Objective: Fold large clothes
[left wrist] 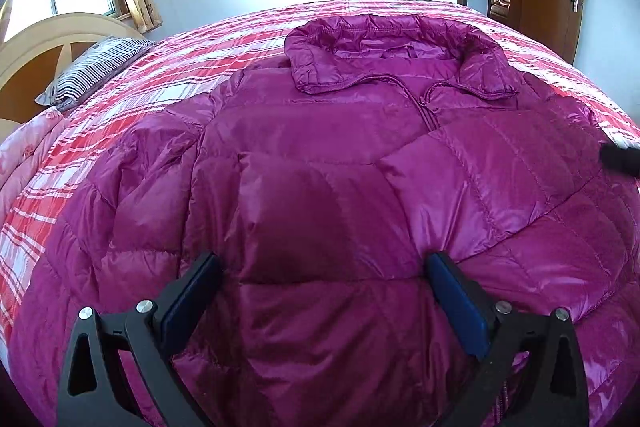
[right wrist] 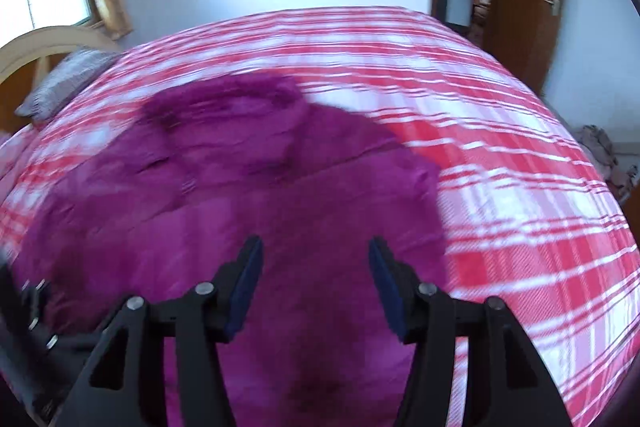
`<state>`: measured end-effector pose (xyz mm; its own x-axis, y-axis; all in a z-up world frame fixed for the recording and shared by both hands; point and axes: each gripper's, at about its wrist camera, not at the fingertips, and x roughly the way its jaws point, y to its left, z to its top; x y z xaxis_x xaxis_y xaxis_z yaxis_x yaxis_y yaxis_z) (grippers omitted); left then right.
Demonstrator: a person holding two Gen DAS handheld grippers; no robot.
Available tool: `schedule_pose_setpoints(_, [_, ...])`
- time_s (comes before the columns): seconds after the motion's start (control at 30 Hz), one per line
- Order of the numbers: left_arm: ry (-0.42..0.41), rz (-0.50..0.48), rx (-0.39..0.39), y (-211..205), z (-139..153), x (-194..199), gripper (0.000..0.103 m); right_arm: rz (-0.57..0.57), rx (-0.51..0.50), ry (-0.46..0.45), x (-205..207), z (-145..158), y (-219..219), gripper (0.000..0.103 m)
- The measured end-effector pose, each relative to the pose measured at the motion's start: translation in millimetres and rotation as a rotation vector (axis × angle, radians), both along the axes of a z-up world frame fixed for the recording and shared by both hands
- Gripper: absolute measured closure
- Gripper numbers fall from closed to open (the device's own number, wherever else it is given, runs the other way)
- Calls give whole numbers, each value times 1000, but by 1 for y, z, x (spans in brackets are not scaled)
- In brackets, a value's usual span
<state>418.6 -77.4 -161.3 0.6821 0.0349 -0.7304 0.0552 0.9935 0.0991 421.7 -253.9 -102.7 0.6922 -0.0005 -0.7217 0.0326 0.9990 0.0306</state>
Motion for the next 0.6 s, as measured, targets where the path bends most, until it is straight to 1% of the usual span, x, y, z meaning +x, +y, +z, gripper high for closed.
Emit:
schedule_pose_setpoints(0.1, [0,1,-1,0,0,0,1,23,-25,1,-8,-18,23,45])
schedule_pose_setpoints(0.2, [2,0,-1,1,0,0,1,30,2,49,-3,-45,32,45])
schedule_pose_setpoints(0.27, [3,0,0,1,0,0,1,29,-49,27,-6,-53,41,43])
schedule_pose_setpoints(0.3, [3,0,0,1,0,0,1,31,-64,24,-6,-57,43,43])
schedule_pose_setpoints(0.37, [4,0,-4,1,-1,1,1,23,-63,30,-3,-58,43,42])
schedule_pose_setpoints(0.47, [12,2,-32,6,1,0,1,21,-74,26,-1,-60,42,42])
schedule_pose_setpoints(0.53, [14,15,-59,15,6,-5,1,21,-69,20,-2,-61,42,42])
schedule_pose_setpoints(0.6, [21,32,-56,25,13,-15,1,20,-75,14,-2,-61,43,42])
